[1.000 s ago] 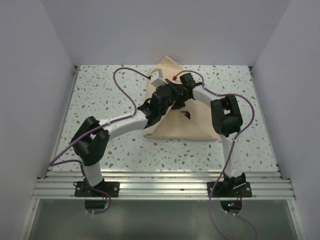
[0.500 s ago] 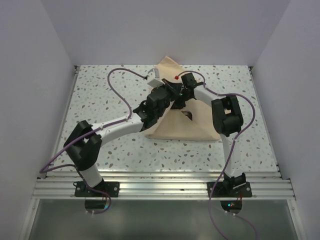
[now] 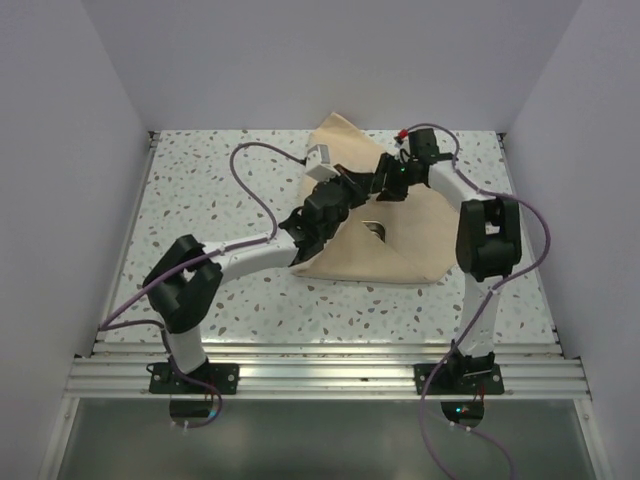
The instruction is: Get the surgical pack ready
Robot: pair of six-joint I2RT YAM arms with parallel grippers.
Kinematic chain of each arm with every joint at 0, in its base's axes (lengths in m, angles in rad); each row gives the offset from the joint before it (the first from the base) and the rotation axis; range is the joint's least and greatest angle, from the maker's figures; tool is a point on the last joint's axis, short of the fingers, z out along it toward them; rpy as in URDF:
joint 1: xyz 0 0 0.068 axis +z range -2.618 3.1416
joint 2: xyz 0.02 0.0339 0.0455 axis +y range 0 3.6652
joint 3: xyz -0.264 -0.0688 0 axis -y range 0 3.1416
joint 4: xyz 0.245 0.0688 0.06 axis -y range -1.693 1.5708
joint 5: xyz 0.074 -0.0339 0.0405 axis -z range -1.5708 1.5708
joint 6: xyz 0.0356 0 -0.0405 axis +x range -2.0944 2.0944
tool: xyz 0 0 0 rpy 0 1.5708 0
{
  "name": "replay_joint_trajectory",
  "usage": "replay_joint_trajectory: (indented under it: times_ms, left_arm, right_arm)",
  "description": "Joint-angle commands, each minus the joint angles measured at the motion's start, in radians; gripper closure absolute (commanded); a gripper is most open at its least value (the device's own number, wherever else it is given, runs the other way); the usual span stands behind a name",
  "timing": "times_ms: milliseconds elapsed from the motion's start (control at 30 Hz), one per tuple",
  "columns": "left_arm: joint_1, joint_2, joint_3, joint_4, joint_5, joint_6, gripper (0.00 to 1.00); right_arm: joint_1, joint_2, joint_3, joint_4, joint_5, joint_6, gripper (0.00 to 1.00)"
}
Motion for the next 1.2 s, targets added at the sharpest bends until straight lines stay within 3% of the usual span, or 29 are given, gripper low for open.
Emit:
replay_joint_trajectory:
  times_ms: [0, 367, 600, 767, 933, 1167]
  left_arm:
    - [-0.019, 0.053, 0.020, 0.124, 0.007, 0.025, 1.00]
    - [-0.081, 0.303, 0.130, 0.177, 0.041, 0.054, 1.00]
    - [-0.121, 0.439, 0.221, 0.248, 0.018, 0.084, 1.00]
    - [-0.134, 0.502, 0.246, 0.293, 0.018, 0.093, 1.00]
    - [-0.134, 0.530, 0.261, 0.291, 0.021, 0.110, 1.00]
    - [-0.134, 0.548, 0.276, 0.267, 0.017, 0.137, 0.96]
  right_arm:
    - [-0.057, -0.160, -0.084, 0.003, 0.109, 0.056, 0.47]
    - [-0.265, -0.477, -0.394, 0.052, 0.324, 0.113, 0.48]
    - [-0.272, -0.518, -0.417, -0.094, 0.520, 0.056, 0.51]
    - [-0.301, -0.599, -0.517, -0.097, 0.673, 0.091, 0.49]
    - [-0.383, -0.558, -0.529, -0.080, 0.629, 0.114, 0.51]
    - [-0.404, -0.446, -0.474, -0.060, 0.644, 0.122, 0.51]
